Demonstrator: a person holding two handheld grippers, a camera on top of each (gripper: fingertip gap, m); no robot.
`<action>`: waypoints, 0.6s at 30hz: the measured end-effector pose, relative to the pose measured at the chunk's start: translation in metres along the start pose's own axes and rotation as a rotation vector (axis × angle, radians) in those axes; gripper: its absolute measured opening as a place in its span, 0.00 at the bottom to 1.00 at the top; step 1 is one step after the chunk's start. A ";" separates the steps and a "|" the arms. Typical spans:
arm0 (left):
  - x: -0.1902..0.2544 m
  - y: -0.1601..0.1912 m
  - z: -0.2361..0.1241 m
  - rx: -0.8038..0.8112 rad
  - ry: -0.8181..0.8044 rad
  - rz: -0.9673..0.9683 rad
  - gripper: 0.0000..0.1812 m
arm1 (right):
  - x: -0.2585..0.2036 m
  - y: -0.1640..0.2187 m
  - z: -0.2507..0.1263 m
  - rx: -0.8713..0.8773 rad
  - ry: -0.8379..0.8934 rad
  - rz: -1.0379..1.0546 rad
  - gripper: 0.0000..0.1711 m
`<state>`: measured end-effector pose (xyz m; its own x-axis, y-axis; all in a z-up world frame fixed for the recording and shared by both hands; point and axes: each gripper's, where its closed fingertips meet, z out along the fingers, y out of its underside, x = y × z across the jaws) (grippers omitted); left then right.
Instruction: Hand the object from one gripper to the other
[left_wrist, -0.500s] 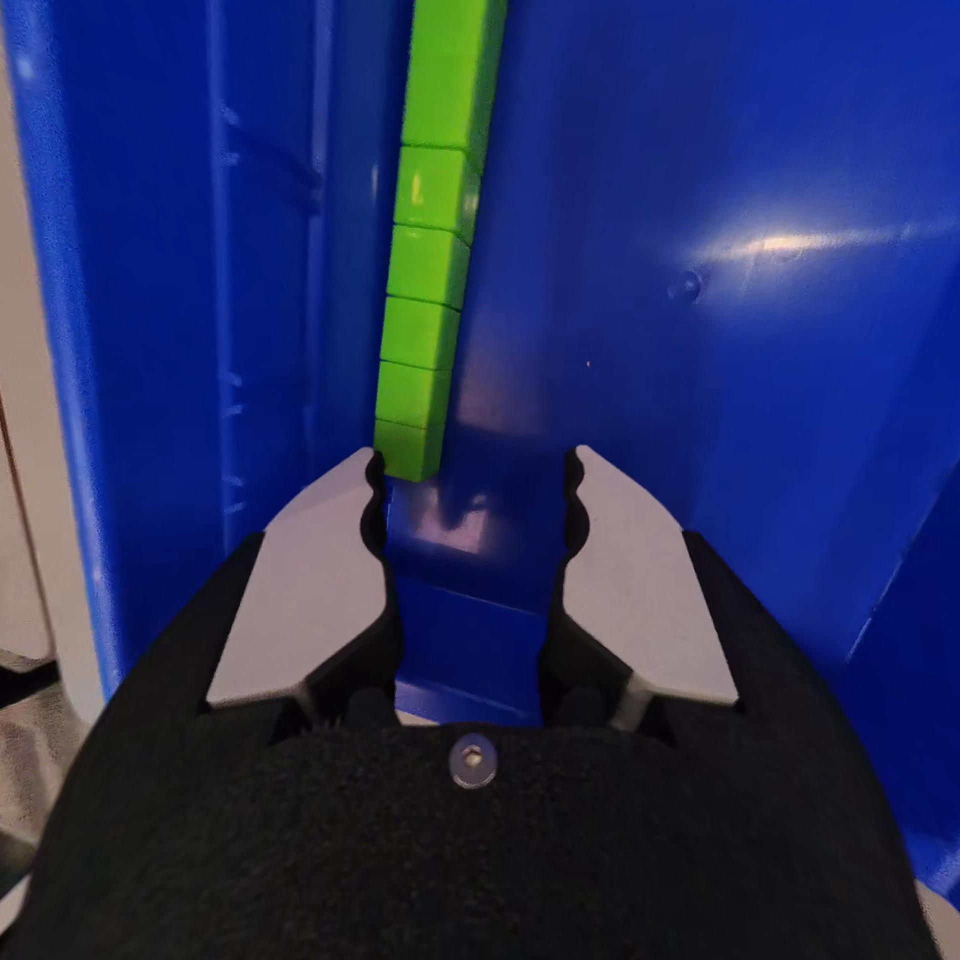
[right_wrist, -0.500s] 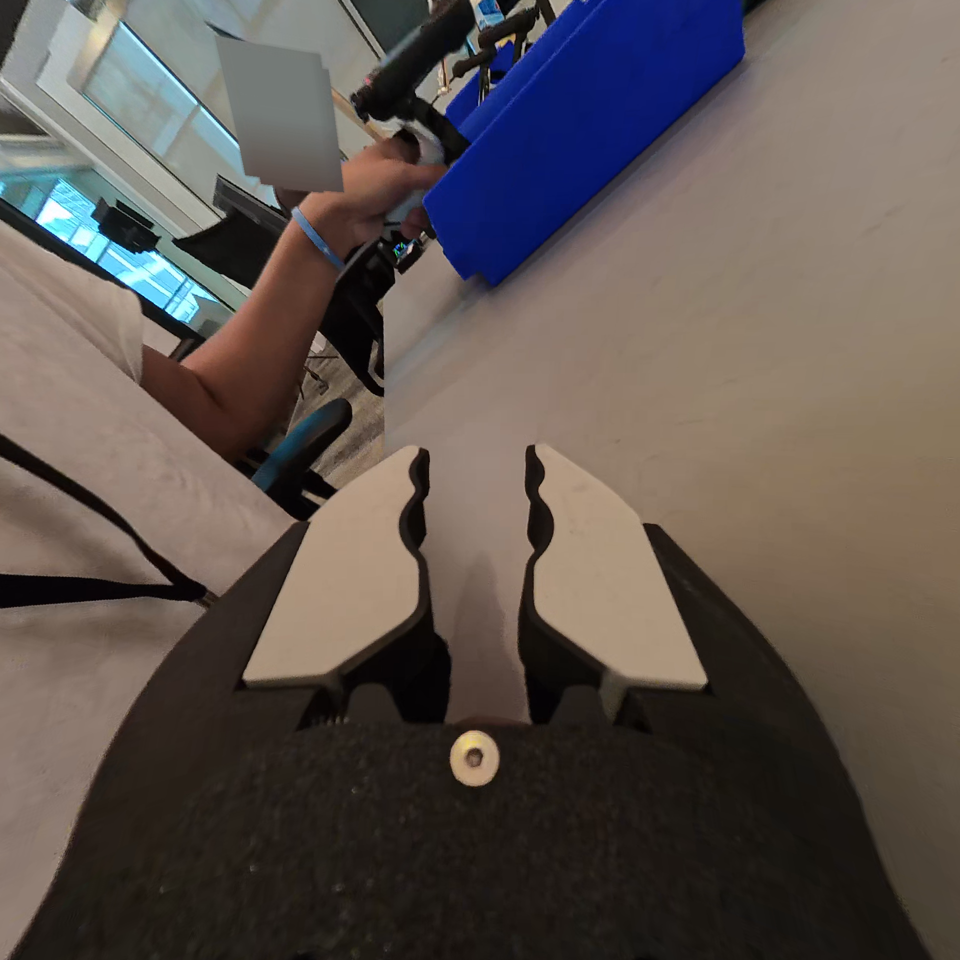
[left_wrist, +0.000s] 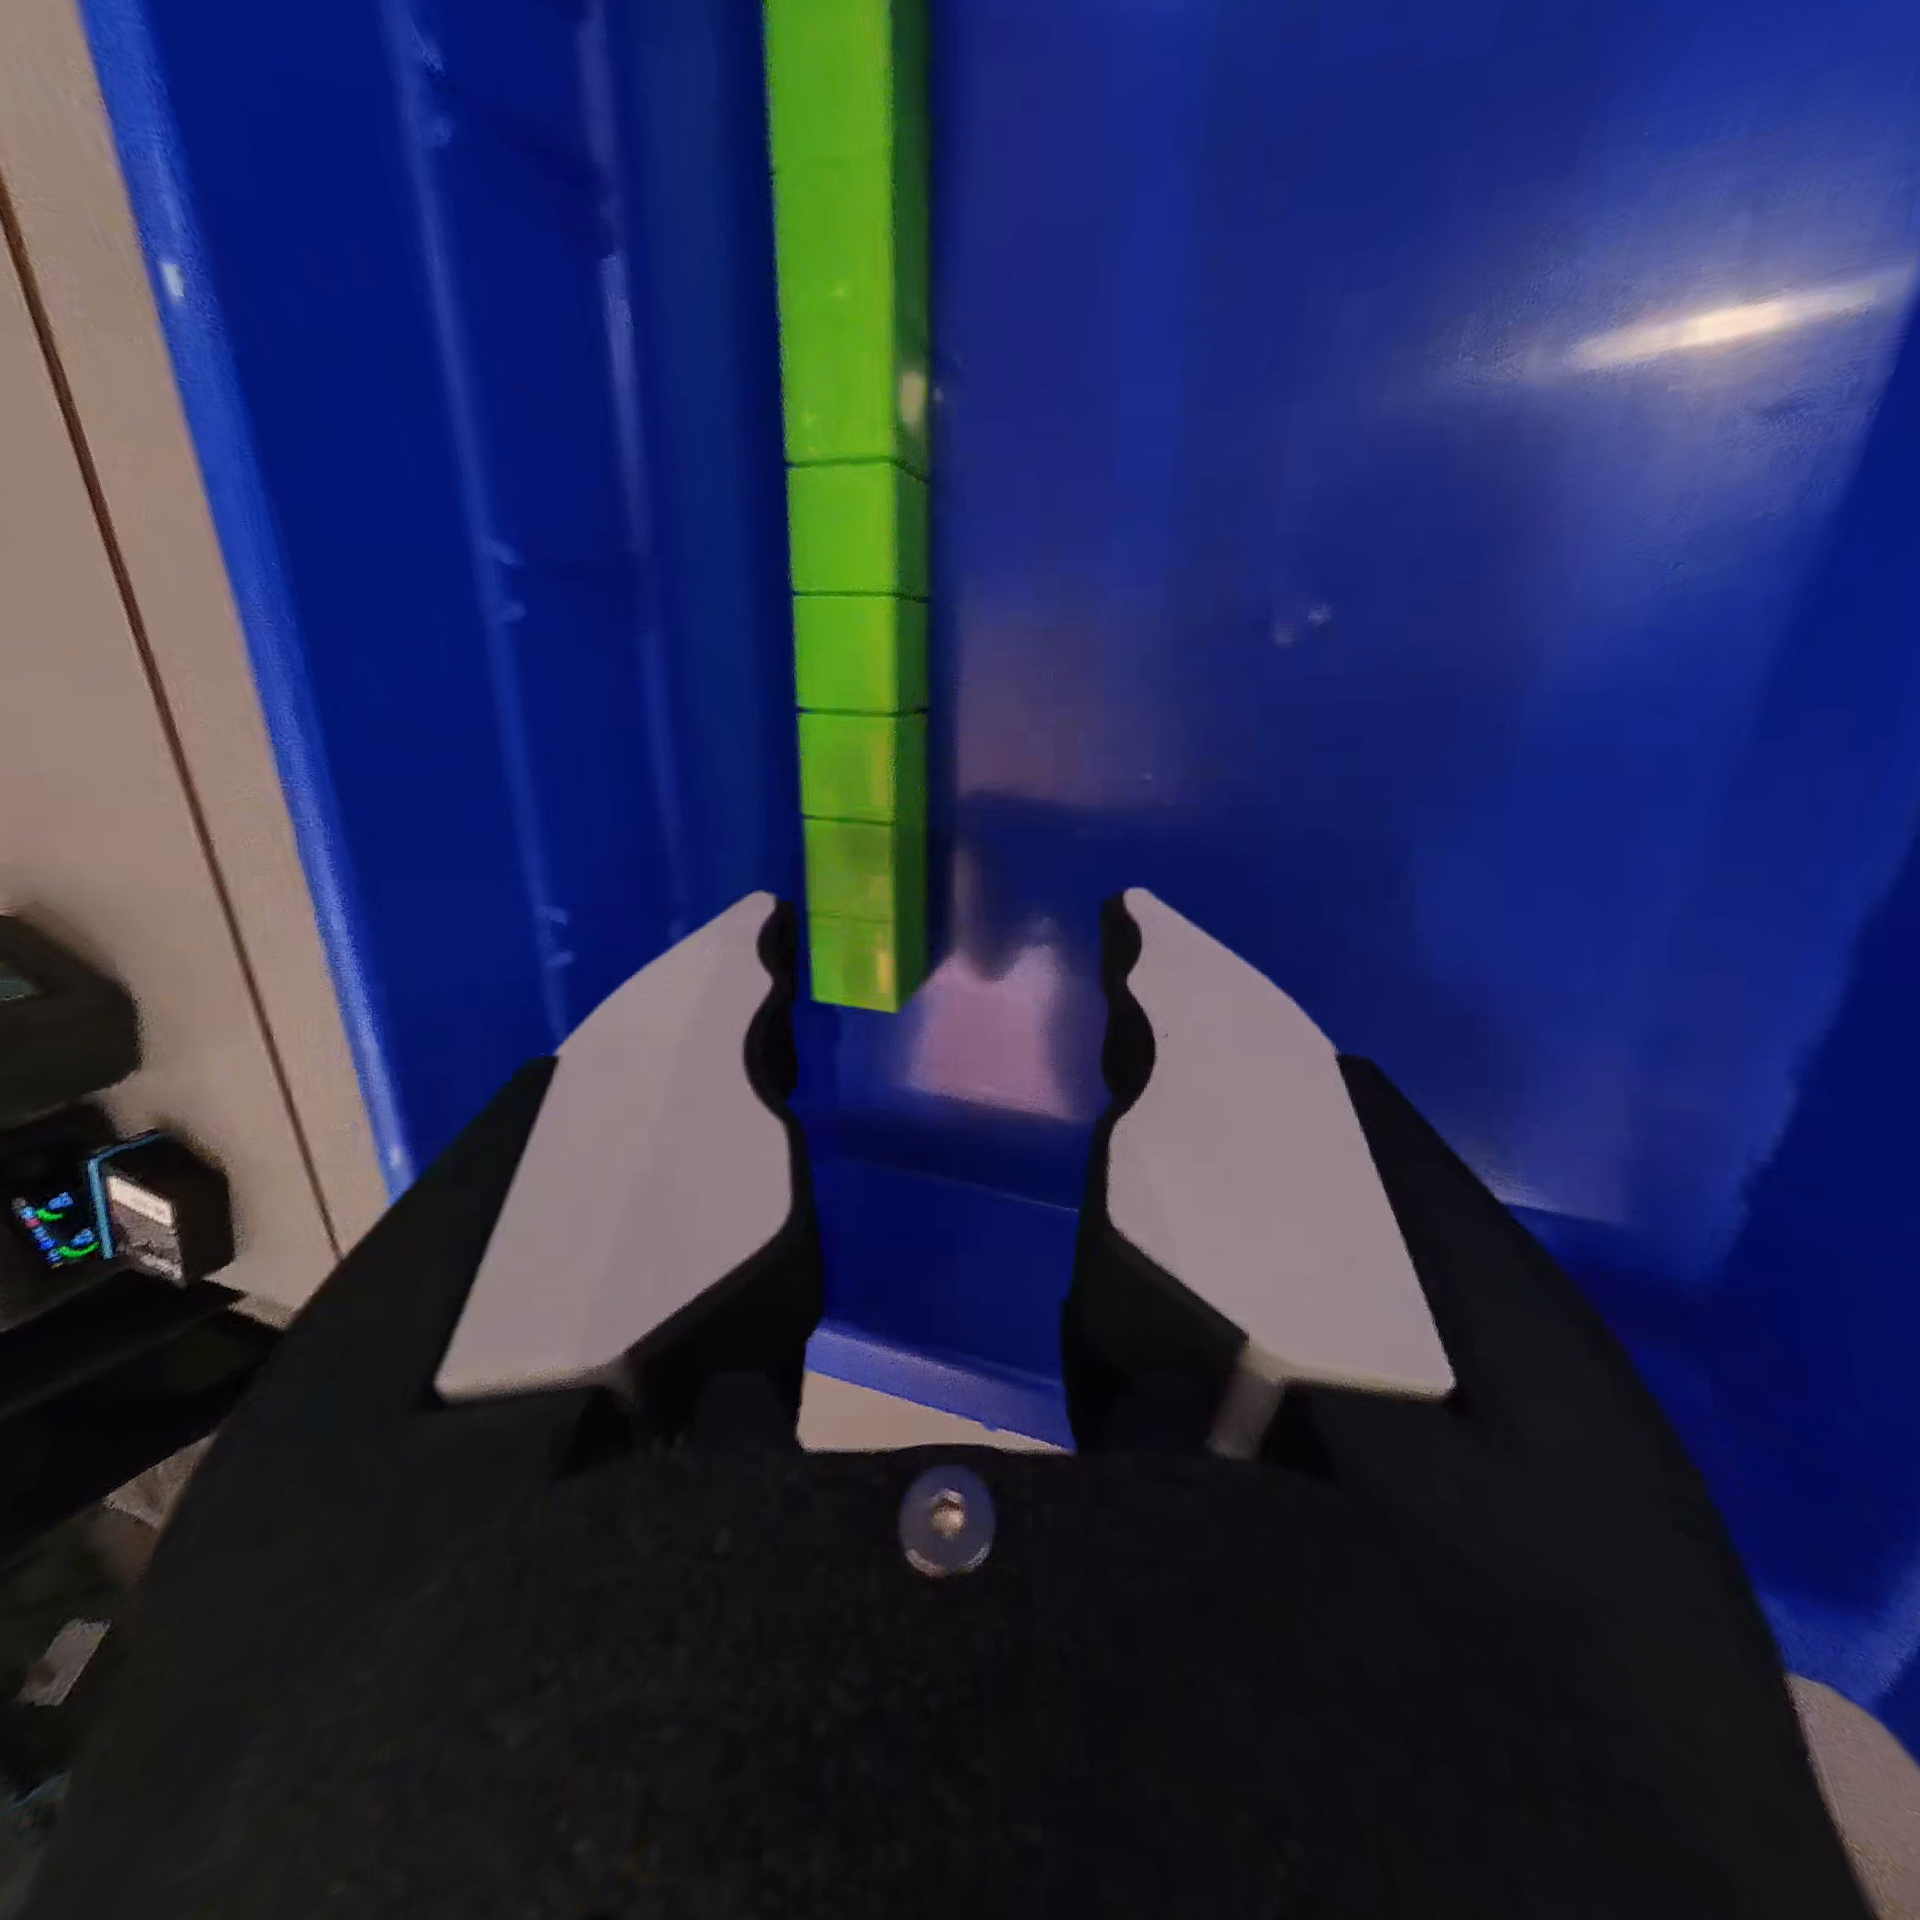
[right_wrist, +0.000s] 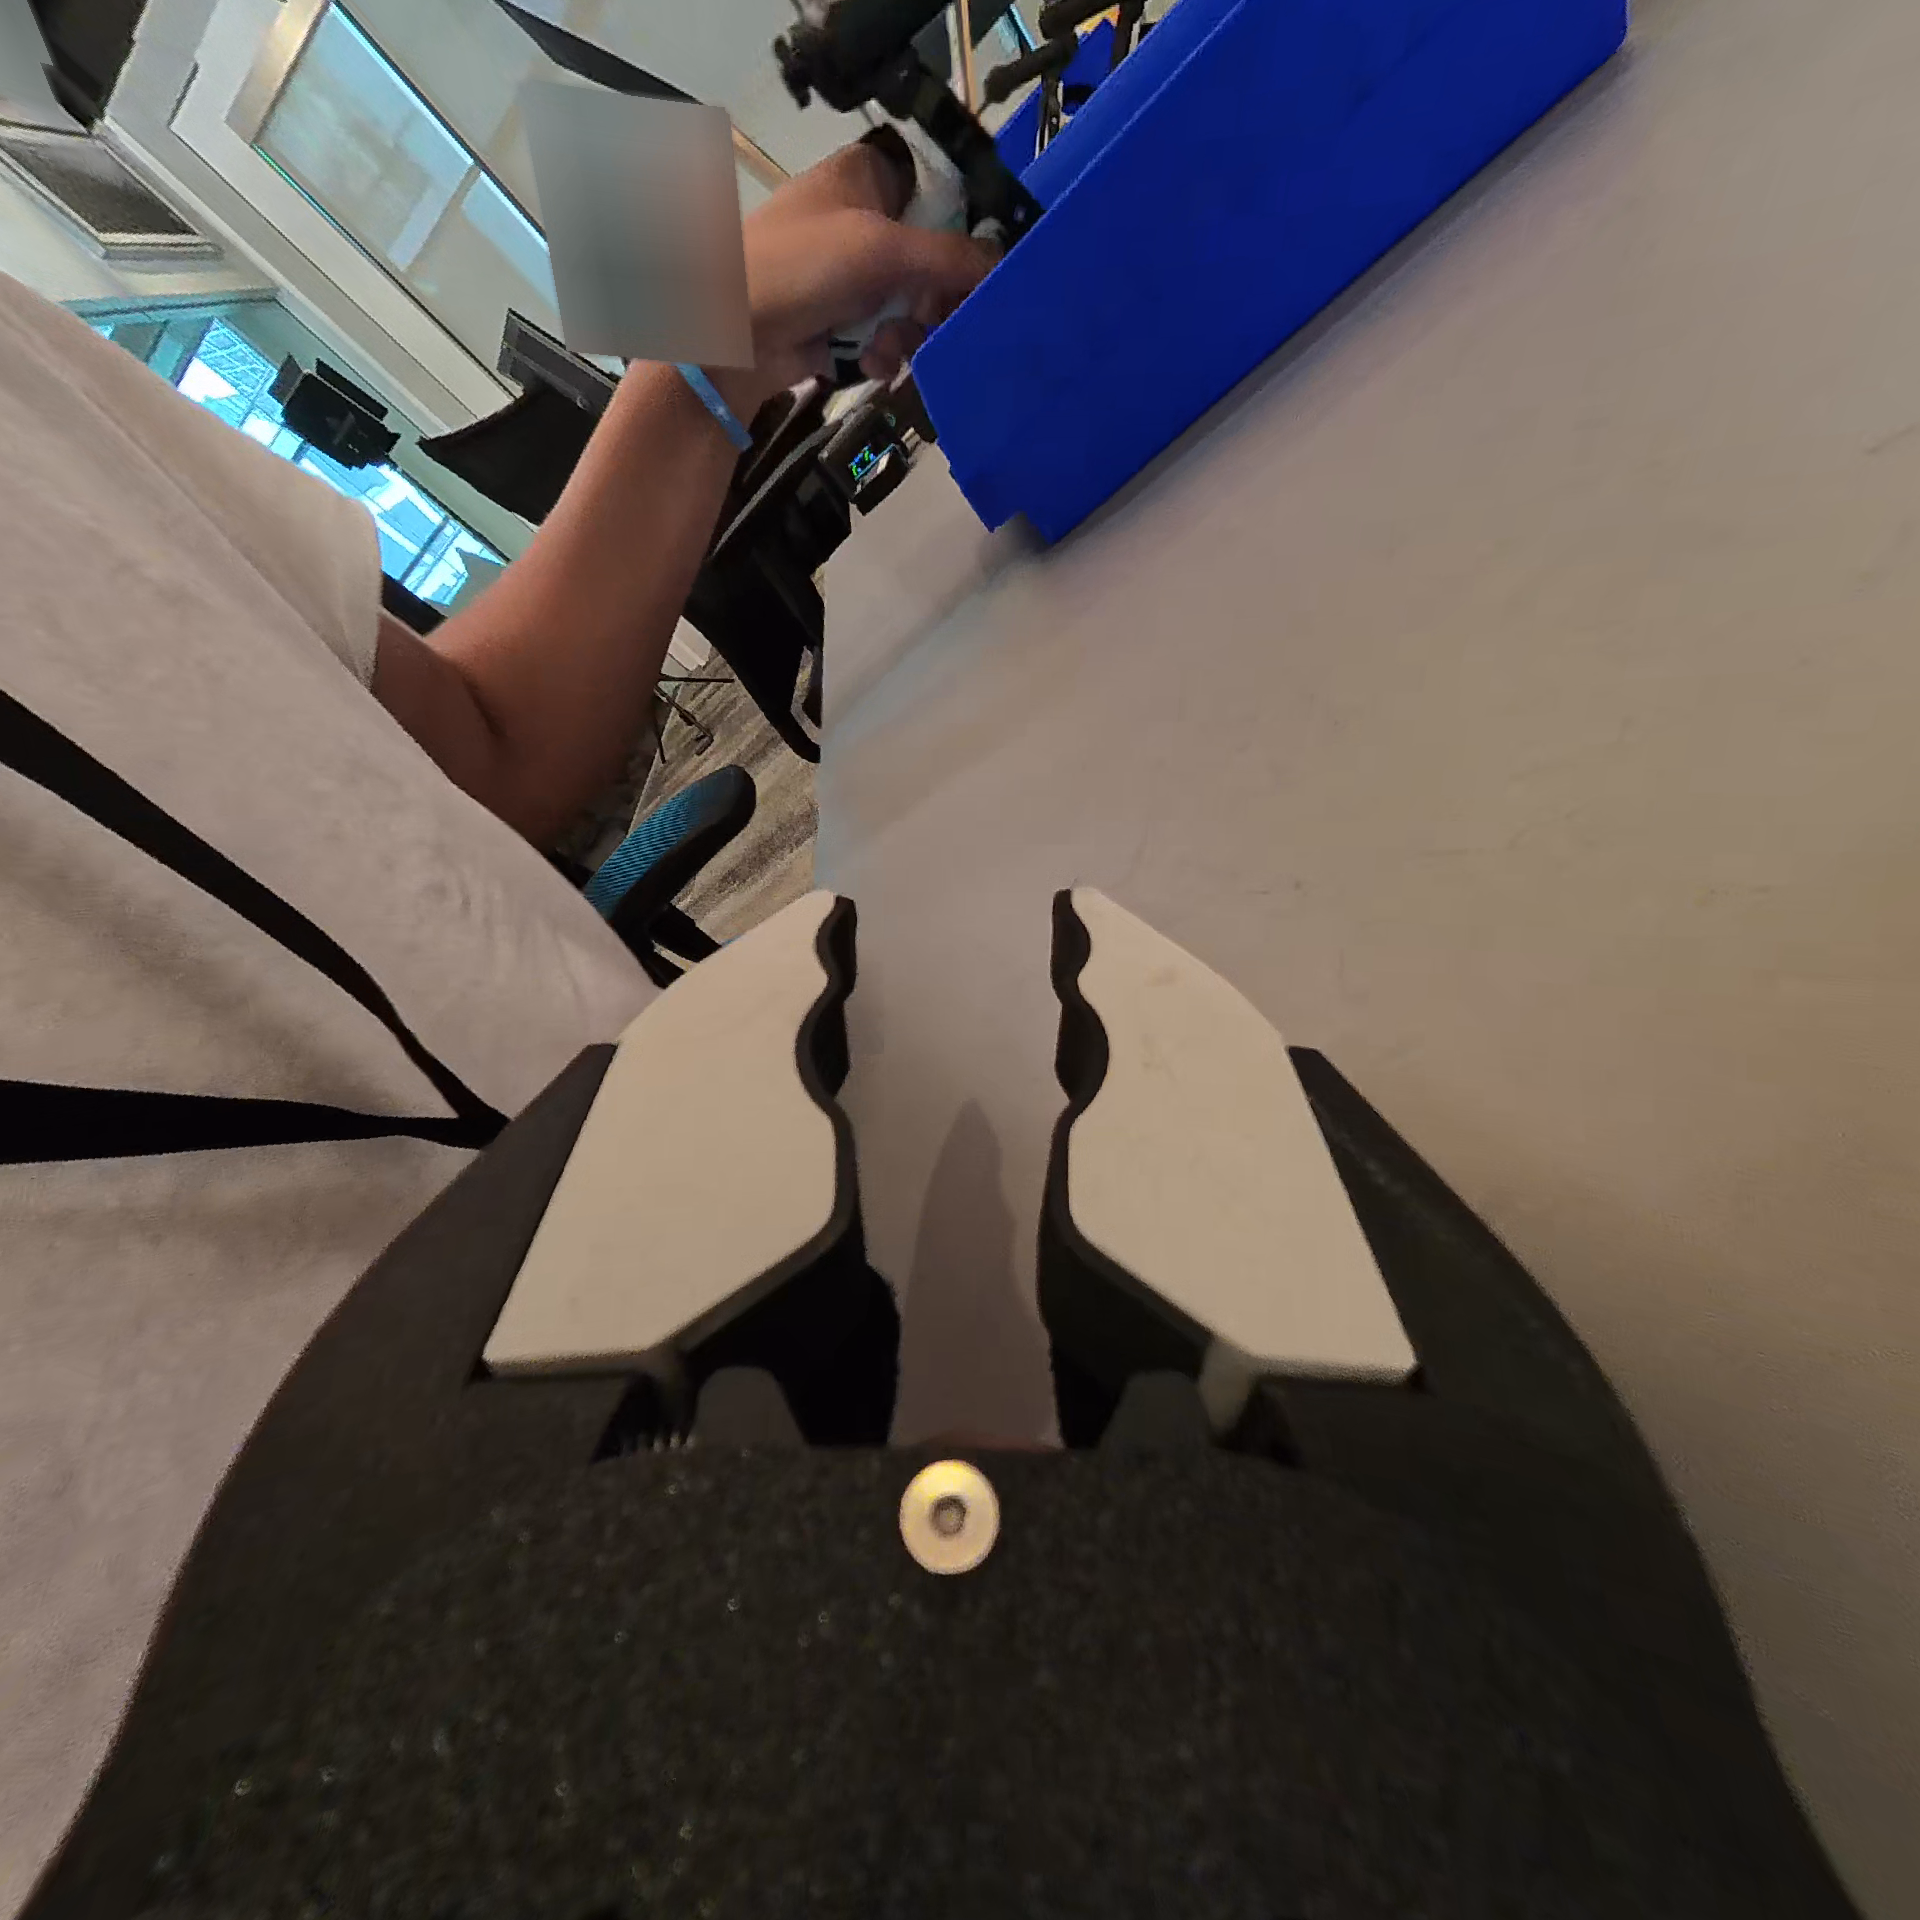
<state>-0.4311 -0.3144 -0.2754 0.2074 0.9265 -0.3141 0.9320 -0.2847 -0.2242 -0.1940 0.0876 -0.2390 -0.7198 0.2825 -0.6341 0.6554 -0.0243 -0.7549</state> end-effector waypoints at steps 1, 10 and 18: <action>-0.004 0.002 0.004 -0.031 -0.006 0.001 0.34 | -0.001 0.001 0.000 0.000 0.000 -0.003 0.21; 0.008 0.008 0.018 -0.024 0.040 -0.027 0.37 | -0.005 0.006 0.002 -0.028 -0.021 0.000 0.21; 0.036 0.010 0.003 -0.005 0.157 0.041 0.31 | -0.012 0.014 0.005 -0.064 -0.053 0.014 0.22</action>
<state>-0.4151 -0.2848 -0.2916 0.2891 0.9412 -0.1747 0.9233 -0.3223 -0.2090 -0.1769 0.0787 -0.2427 -0.7202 0.2317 -0.6539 0.6777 0.0334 -0.7346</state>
